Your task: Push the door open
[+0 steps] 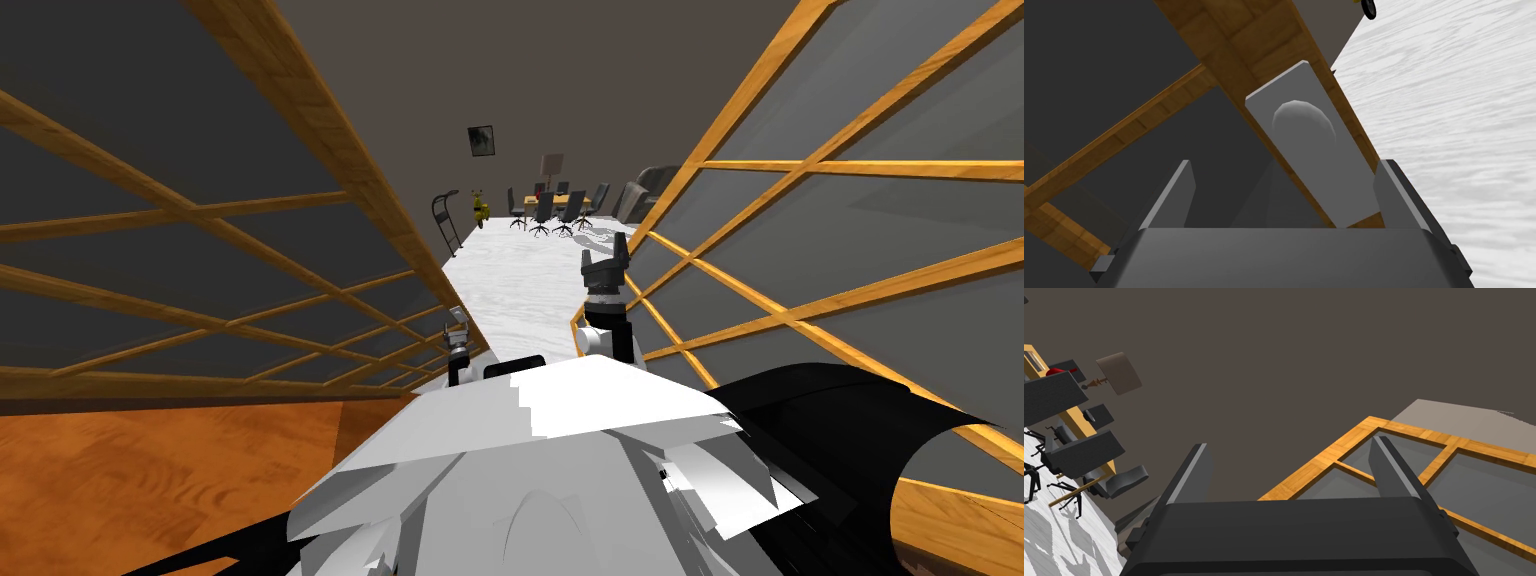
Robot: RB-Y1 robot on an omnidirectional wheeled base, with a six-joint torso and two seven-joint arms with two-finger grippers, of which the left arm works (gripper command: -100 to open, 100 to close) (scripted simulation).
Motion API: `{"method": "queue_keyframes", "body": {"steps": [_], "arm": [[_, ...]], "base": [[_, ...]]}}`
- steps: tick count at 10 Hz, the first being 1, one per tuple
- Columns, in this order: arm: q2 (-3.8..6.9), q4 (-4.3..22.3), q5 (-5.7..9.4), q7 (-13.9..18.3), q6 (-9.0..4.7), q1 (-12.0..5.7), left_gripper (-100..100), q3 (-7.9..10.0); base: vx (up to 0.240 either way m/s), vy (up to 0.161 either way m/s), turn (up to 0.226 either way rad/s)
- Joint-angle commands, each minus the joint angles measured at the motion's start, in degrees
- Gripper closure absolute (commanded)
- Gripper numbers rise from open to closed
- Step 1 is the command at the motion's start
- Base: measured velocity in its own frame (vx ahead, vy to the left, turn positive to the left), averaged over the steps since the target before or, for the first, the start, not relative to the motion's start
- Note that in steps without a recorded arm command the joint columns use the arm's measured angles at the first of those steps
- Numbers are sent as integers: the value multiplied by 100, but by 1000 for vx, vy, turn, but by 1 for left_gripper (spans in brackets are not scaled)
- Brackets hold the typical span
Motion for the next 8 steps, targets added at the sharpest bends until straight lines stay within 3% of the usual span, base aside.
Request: {"method": "queue_keyframes", "body": {"steps": [1,2,3,5,6,8], "arm": [[-29,-21,152,286,-4,26,-100,-41],[-61,-52,280,441,-2,57,-100,-76],[-61,-52,280,537,-2,57,-100,-76],[-135,-111,524,890,2,115,-100,-145],[-135,-111,524,971,2,115,-100,-145],[-217,-164,744,1332,5,167,-100,-206]], "base": [[-53,-16,-10],[-63,-11,-18],[-48,-11,-6],[-50,-19,-13],[-50,-14,-4],[-53,-10,-12]]}}
